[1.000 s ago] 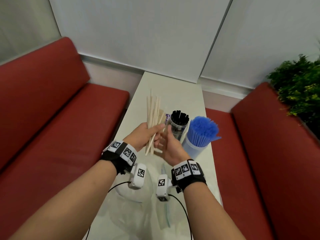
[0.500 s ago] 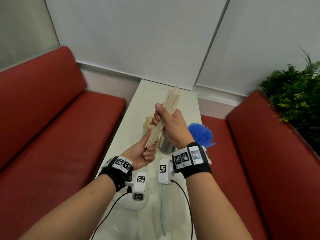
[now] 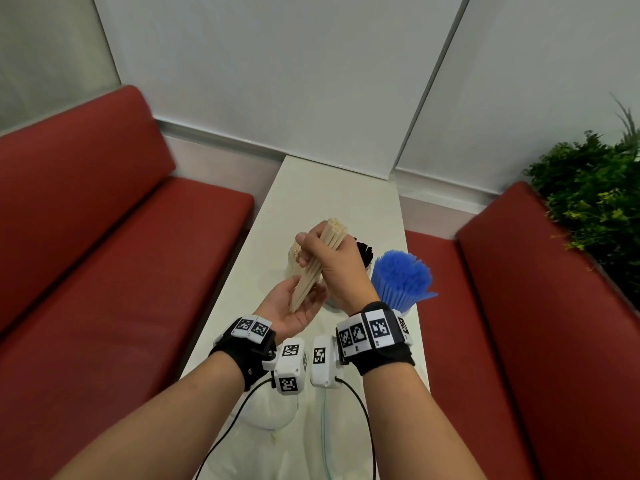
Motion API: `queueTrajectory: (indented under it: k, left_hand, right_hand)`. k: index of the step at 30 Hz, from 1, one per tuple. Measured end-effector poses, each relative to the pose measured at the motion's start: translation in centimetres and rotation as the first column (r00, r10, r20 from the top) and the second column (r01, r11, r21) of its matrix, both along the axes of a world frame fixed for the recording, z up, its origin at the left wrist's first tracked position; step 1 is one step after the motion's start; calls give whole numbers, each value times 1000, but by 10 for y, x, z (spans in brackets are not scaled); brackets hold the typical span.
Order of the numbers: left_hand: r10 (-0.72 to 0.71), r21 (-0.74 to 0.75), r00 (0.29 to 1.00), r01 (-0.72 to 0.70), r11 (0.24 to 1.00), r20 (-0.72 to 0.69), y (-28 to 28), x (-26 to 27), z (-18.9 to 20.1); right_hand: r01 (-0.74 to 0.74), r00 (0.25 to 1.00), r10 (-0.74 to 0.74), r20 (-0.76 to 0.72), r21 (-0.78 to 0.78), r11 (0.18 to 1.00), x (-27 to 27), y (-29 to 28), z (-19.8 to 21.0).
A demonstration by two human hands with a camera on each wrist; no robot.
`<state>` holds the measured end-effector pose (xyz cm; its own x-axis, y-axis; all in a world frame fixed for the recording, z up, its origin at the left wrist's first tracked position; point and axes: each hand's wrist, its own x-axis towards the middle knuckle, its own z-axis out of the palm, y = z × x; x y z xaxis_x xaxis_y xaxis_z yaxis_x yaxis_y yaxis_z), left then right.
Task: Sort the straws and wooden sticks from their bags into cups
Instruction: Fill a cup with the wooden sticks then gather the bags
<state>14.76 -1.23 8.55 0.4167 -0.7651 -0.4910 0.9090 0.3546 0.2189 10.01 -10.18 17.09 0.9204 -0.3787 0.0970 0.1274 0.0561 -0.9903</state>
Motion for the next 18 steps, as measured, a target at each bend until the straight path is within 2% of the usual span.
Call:
queueTrajectory:
  k: [4,9,14,18]
  left_hand:
    - [2,101,996,7,995,-88,-3,6,-8]
    - [-105,214,980,140,967,-166,-4,14,-40]
    - [-150,343,983,176,922,-101,-6,31,-66]
    - [-150,444,986,105,890,67,-25,61,-64]
  right_hand:
    - [-31,999,34,-38,83,996,2,-1,-17]
    - [-16,989,35,-143,128,992,6,-11,-44]
    - [-137,924,136,-356,21,990,15,-32,-62]
    - [-148,911,143,-387,18,989,40,-55,-55]
